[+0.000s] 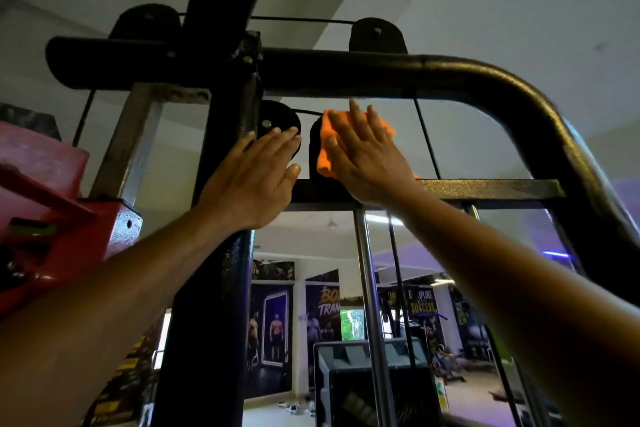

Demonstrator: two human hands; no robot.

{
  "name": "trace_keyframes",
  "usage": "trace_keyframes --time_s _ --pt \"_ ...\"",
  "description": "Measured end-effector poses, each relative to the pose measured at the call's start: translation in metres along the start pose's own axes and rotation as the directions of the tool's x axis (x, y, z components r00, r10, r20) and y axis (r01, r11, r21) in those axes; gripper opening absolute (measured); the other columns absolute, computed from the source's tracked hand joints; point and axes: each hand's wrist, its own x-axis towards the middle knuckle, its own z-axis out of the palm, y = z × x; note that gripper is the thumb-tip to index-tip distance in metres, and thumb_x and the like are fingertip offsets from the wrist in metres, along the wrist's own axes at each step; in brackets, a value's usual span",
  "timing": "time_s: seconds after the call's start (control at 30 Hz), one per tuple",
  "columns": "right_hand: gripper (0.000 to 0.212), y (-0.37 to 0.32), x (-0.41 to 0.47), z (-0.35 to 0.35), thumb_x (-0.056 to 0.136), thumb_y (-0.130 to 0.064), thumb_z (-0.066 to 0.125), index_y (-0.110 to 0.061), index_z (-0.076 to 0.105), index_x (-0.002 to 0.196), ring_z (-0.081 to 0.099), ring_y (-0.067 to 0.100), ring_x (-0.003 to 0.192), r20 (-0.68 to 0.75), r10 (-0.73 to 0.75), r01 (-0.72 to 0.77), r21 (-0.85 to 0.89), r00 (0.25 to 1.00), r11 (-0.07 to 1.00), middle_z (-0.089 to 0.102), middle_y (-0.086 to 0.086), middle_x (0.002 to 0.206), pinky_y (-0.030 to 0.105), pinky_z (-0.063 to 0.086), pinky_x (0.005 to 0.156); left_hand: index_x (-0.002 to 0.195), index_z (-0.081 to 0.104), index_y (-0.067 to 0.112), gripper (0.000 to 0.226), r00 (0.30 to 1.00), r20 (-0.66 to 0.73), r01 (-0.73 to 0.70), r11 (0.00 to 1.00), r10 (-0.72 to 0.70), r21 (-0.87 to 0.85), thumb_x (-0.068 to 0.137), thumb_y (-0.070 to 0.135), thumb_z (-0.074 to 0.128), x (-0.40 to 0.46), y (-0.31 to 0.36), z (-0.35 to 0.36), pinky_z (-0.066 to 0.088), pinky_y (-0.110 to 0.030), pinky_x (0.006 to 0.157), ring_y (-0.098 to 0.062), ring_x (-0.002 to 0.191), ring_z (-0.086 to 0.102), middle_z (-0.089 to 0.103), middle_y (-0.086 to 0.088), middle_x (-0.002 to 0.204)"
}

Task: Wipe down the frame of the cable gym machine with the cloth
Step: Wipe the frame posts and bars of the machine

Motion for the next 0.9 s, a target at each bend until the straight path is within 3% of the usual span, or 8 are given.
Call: trace_keyframes --time_s 0.23,0.33,0.43,0.53,0.6,0.7,0.83,0.9 --pt "0.069 0.003 -0.062 0.007 0.110 -0.067 0.008 -0.041 -0.014 0.171 -0.022 0.021 0.166 0.020 -0.098 0.100 -0.098 0.995 0.990 -0.023 -0.008 0.179 0.054 -0.005 0.135 0.173 0.013 0.028 0.068 0.999 0.021 -0.045 0.999 0.045 -0.008 0.109 0.053 0.017 -0.004 0.000 0.000 0.002 -0.043 0.135 -0.013 0.166 0.004 0.008 0.006 0.181" --pt "0.070 0.007 -0.048 -0.005 0.109 -0.069 0.010 -0.045 -0.016 0.169 -0.023 0.023 0.165 0.054 0.005 -0.001 -0.078 0.999 0.997 -0.027 -0.008 0.178 0.056 -0.002 0.135 0.172 0.016 0.028 0.068 0.998 0.004 -0.068 0.998 0.068 -0.006 0.108 0.051 0.016 -0.005 -0.002 0.002 0.004 -0.045 0.135 -0.014 0.166 0.007 0.011 0.005 0.180" --pt "0.067 -0.016 -0.036 -0.008 0.116 -0.058 0.021 -0.038 -0.012 0.171 -0.031 0.022 0.157 0.033 0.063 -0.061 -0.063 0.997 0.996 -0.033 -0.007 0.169 0.053 -0.005 0.132 0.172 0.016 0.026 0.062 0.997 -0.008 -0.072 0.997 0.072 -0.019 0.115 0.047 0.025 -0.006 -0.002 0.004 0.003 -0.044 0.134 -0.015 0.166 0.008 0.012 0.003 0.180" --pt "0.064 -0.029 -0.071 0.002 0.117 -0.057 0.021 -0.038 -0.004 0.173 -0.025 0.019 0.162 -0.028 0.028 -0.030 -0.072 0.999 0.997 -0.020 -0.008 0.176 0.046 -0.009 0.130 0.172 0.016 0.025 0.062 0.996 -0.014 -0.089 0.996 0.089 -0.004 0.114 0.045 0.026 -0.009 0.002 0.003 0.009 -0.046 0.134 -0.017 0.166 0.011 0.014 0.002 0.180" --pt "0.064 -0.015 -0.103 0.005 0.115 -0.057 0.019 -0.039 0.003 0.174 -0.015 0.018 0.167 0.011 -0.026 0.027 -0.101 1.000 0.995 -0.008 -0.009 0.181 0.045 -0.010 0.132 0.172 0.016 0.028 0.061 0.992 -0.019 -0.124 0.992 0.124 -0.002 0.114 0.045 0.025 -0.012 0.003 0.004 0.011 -0.047 0.134 -0.017 0.166 0.010 0.014 0.002 0.180" --pt "0.064 0.023 -0.131 -0.014 0.113 -0.058 0.020 -0.041 0.004 0.173 -0.015 0.014 0.167 0.089 -0.048 0.063 -0.165 0.995 0.984 -0.007 -0.011 0.182 0.042 -0.018 0.129 0.171 0.017 0.036 0.059 0.978 0.016 -0.207 0.978 0.208 -0.029 0.114 0.047 0.026 -0.016 0.010 0.005 0.001 -0.048 0.134 -0.015 0.167 0.002 0.010 0.007 0.180" --pt "0.067 0.071 -0.143 -0.033 0.110 -0.068 0.006 -0.047 -0.012 0.170 -0.023 0.019 0.165 0.014 0.227 -0.223 -0.152 0.974 0.963 -0.019 -0.008 0.180 0.059 -0.005 0.135 0.171 0.016 0.037 0.060 0.976 0.088 -0.191 0.974 0.202 -0.119 0.113 0.050 0.024 -0.018 0.030 0.008 -0.011 -0.047 0.132 -0.014 0.166 -0.006 0.002 0.009 0.181" --pt "0.068 0.065 -0.137 -0.028 0.108 -0.070 0.001 -0.046 -0.016 0.169 -0.028 0.024 0.164 -0.023 0.332 -0.332 -0.122 0.943 0.935 -0.026 -0.007 0.179 0.061 -0.009 0.133 0.170 0.017 0.037 0.065 0.976 0.095 -0.180 0.971 0.197 -0.155 0.108 0.054 0.016 -0.017 0.048 0.012 -0.011 -0.047 0.132 -0.014 0.166 -0.005 0.002 0.009 0.180"
